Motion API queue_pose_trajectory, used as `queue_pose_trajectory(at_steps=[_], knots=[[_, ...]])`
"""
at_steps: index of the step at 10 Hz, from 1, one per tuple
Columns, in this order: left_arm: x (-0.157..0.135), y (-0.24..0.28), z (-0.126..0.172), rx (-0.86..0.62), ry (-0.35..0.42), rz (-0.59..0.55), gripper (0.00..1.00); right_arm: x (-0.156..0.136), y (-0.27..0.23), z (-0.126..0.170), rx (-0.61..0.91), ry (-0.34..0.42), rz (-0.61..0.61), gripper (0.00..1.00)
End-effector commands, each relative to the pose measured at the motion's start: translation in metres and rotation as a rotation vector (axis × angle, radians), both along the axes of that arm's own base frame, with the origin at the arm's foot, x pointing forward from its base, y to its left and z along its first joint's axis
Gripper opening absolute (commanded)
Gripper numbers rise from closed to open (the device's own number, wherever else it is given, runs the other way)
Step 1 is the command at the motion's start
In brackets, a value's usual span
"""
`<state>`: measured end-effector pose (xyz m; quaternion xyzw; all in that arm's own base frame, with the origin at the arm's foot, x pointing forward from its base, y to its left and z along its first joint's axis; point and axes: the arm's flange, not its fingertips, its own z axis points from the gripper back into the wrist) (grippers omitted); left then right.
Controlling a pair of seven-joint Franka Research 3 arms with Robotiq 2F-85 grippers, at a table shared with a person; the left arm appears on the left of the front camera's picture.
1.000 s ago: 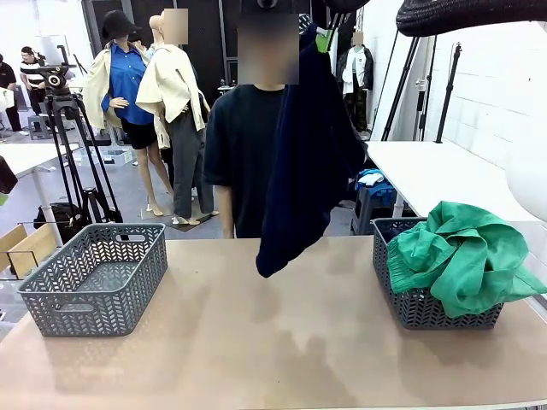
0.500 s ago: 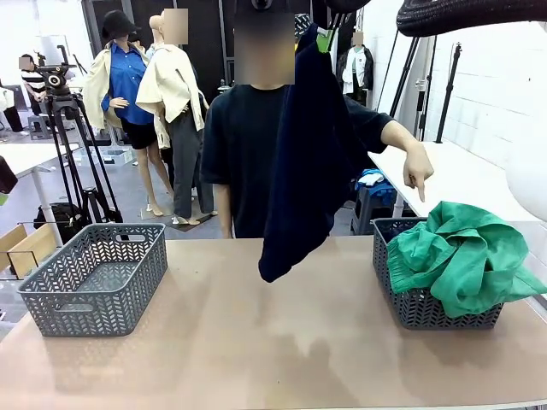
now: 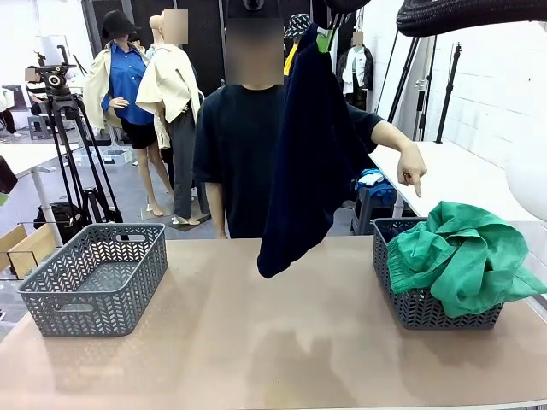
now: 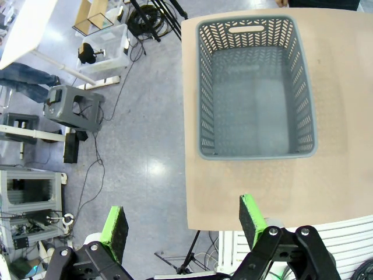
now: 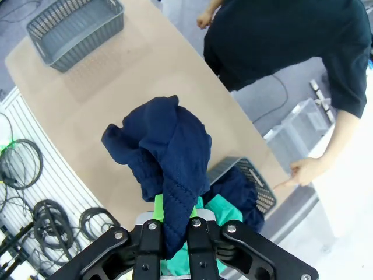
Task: Sort the tops and bottoms.
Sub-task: Sort the clothes according to human instructions.
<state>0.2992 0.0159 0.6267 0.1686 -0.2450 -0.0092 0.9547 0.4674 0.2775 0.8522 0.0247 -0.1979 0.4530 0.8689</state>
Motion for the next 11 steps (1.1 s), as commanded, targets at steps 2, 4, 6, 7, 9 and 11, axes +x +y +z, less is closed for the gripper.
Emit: queue_pose_trajectory(at_steps=[2,4,6,7,9,11], knots=[[-0.0002,0.0032,0.0004,0.005,-0.004,-0.004,1.00,-0.0005,-0.0002,0.0004,0.002,0.002,0.001,0.00],[-0.0002,0.0032,0.0004,0.005,-0.004,-0.004,1.00,-0.0005,-0.0002,0.0004,0.002,0.002,0.001,0.00],[-0.0002,0.0032,0.0004,0.005,-0.004,-0.004,1.00,-0.0005,-0.0002,0.0004,0.002,0.002,0.001,0.00],[-0.0002,0.0032,0.0004,0.005,-0.004,-0.004,1.00,-0.0005,-0.0002,0.0004,0.002,0.002,0.001,0.00],[-0.0002,0.0032,0.0004,0.005,-0.004,-0.004,1.00,-0.0005,-0.0002,0.0004,0.002,0.002,0.001,0.00],[-0.0002,0.0032,0.0004,0.005,-0.004,-0.004,1.00,-0.0005,-0.0002,0.0004,0.002,0.002,0.001,0.00]])
